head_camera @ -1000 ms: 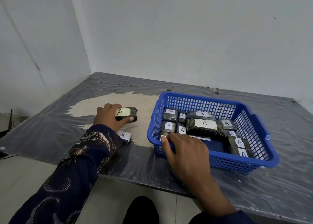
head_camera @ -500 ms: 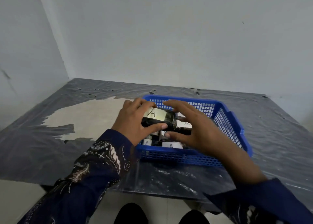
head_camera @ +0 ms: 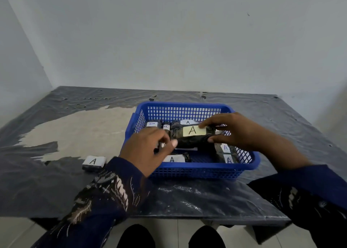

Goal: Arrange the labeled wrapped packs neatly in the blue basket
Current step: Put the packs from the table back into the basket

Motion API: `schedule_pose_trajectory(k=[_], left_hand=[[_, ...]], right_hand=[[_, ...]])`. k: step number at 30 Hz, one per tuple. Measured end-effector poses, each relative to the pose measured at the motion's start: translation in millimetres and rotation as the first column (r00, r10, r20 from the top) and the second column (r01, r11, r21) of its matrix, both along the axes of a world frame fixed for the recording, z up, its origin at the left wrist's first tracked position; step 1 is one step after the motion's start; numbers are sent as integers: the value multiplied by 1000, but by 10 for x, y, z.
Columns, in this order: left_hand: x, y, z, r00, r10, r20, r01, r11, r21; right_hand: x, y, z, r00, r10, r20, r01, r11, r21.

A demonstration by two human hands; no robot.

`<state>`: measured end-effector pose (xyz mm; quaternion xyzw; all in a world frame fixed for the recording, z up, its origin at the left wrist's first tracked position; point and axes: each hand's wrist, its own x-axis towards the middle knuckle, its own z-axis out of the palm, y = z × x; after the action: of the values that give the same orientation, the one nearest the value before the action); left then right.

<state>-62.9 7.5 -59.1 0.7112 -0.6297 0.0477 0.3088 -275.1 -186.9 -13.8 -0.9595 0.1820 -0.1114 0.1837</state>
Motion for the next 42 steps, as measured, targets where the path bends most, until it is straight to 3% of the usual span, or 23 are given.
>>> schedule_pose_trajectory(k=[4,8,11,16,19,23,35,42], left_hand=[[-64,149,-232,979,49,199,-57,998,32],[-66,155,-244,973,70,219,-68,998,-18],[-86,155,-206,970,69,233,-91,992,83],[-38,18,-160,992,-37,120,-2,950,312],[-26,-27,-154,985,-103,136,44,924,381],[-1,-25,-177,986,-99,135,42,926,375],[35,-47,-152,992,-103,68,64,899,434],[-78,-151,27,996,-90,29,56,811,582]], right_hand=[[68,-22,-149,998,55,-28,-57,993,-100],[139,-6,-236,995,95,-39,-100,984,-144],[144,-27,-259,993,103,-62,-110,986,-121],[150,-57,-235,991,94,-98,-102,991,-85],[147,-39,-222,993,92,-71,-100,989,-108],[122,-18,-247,995,92,-26,-95,977,-192],[256,38,-318,988,81,-134,-117,950,-291],[91,12,-272,997,-24,-69,5,965,-262]])
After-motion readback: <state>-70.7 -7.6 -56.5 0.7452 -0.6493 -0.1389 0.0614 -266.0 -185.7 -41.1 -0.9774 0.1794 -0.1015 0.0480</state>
